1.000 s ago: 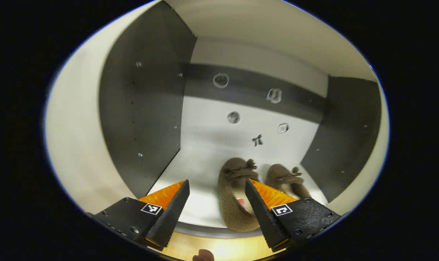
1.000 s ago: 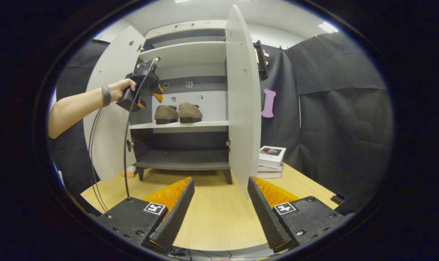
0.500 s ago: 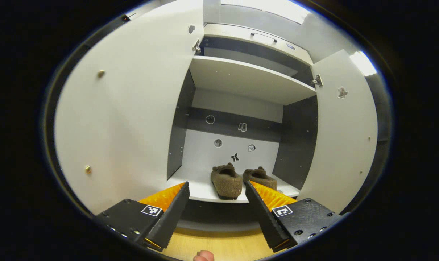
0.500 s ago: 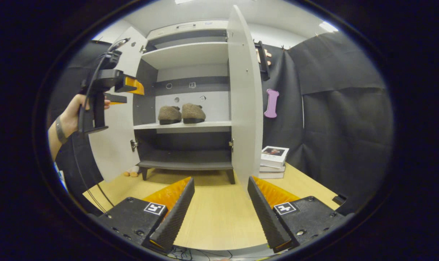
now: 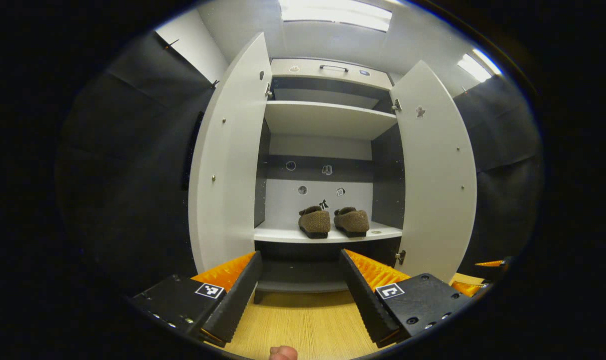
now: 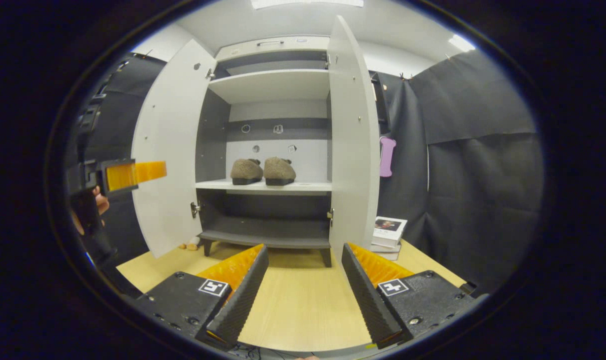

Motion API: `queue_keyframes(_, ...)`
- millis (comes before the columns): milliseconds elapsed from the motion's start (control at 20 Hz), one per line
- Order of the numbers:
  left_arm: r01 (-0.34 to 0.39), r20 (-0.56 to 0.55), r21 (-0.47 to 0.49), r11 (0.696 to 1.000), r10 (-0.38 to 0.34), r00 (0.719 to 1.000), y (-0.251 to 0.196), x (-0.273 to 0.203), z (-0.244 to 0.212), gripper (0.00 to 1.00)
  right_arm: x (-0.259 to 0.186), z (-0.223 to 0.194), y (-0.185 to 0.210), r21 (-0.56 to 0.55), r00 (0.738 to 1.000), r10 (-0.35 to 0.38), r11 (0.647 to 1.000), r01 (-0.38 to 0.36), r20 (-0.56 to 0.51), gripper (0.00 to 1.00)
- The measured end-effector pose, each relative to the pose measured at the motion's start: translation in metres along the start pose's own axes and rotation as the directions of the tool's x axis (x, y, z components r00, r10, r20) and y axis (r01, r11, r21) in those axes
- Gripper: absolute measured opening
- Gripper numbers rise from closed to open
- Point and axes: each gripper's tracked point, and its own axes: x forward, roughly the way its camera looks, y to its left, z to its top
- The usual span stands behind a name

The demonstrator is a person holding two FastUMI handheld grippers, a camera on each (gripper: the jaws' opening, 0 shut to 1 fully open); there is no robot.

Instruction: Grab one shoe with the right hand and put it into the shoe cabinet, grab the other shoe with the left hand and put it into the shoe cabinet; then close the right door with the right hand and the left door with the left hand.

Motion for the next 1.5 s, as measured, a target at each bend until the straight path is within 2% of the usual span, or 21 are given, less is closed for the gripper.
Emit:
queue_keyframes(100,-0.007,-0.006,-0.035,0.999,0.007,1.000,0.000,-0.013,-0.010,0.94,-0.005,0.003,0.005,0.000,1.000,0.015,1.000,-0.015,0.018,0.94)
queue_keyframes(250,-0.041,-0.012,-0.040,0.998,0.041,0.999,0.009,-0.023,-0.019,0.94,-0.012,0.008,0.009,0.014,0.999,0.028,0.999,-0.029,0.029,0.94)
queue_keyframes(400,-0.023,-0.012,-0.070,0.997,0.022,1.000,0.006,-0.027,-0.021,0.95,-0.010,0.033,-0.004,0.061,0.998,0.023,0.998,-0.026,0.052,0.94)
queue_keyframes(500,-0.045,-0.026,-0.074,0.996,0.043,0.999,0.013,-0.029,-0.029,0.94,-0.006,0.072,-0.034,0.089,0.993,-0.018,0.996,0.008,0.113,0.94)
queue_keyframes(600,-0.057,-0.051,-0.092,0.994,0.052,0.997,0.017,-0.032,-0.036,0.94,-0.001,0.119,-0.071,0.071,0.980,-0.063,0.996,0.050,0.187,0.93)
queue_keyframes(650,-0.056,-0.058,-0.098,0.994,0.050,0.997,0.018,-0.034,-0.038,0.99,0.000,0.140,-0.090,0.058,0.974,-0.079,0.996,0.068,0.212,0.94)
queue_keyframes(700,-0.062,-0.058,-0.093,0.994,0.057,0.997,0.021,-0.035,-0.039,0.95,0.001,0.163,-0.109,0.051,0.965,-0.105,0.994,0.096,0.242,0.94)
queue_keyframes(750,-0.068,-0.057,-0.081,0.994,0.064,0.996,0.023,-0.037,-0.039,0.94,0.002,0.184,-0.127,0.045,0.955,-0.130,0.992,0.122,0.269,0.95)
queue_keyframes(900,-0.072,-0.044,-0.046,0.996,0.070,0.997,0.030,-0.037,-0.037,0.94,0.019,0.222,-0.166,0.037,0.942,-0.171,0.985,0.168,0.287,0.97)
queue_keyframes(950,-0.075,-0.043,-0.045,0.996,0.073,0.996,0.033,-0.036,-0.037,0.94,0.029,0.229,-0.182,0.037,0.939,-0.197,0.980,0.194,0.281,0.97)
queue_keyframes(1000,-0.080,-0.045,-0.046,0.996,0.078,0.996,0.035,-0.036,-0.037,0.99,0.036,0.235,-0.191,0.040,0.940,-0.205,0.979,0.202,0.272,0.96)
queue_keyframes(1150,-0.087,-0.048,-0.051,0.995,0.084,0.995,0.040,-0.034,-0.036,0.99,0.068,0.235,-0.197,0.039,0.958,-0.184,0.983,0.180,0.221,0.97)
queue_keyframes(1200,-0.086,-0.049,-0.053,0.995,0.083,0.995,0.041,-0.034,-0.036,0.95,0.078,0.234,-0.199,0.028,0.963,-0.183,0.983,0.181,0.200,0.97)
queue_keyframes(1250,-0.087,-0.052,-0.054,0.995,0.084,0.995,0.041,-0.035,-0.037,0.94,0.085,0.234,-0.200,0.020,0.966,-0.180,0.984,0.179,0.185,0.97)
queue_keyframes(1500,-0.102,-0.093,-0.032,0.994,0.099,0.991,0.045,-0.035,-0.050,0.94,0.095,0.234,-0.202,0.024,0.967,-0.184,0.983,0.183,0.176,0.97)
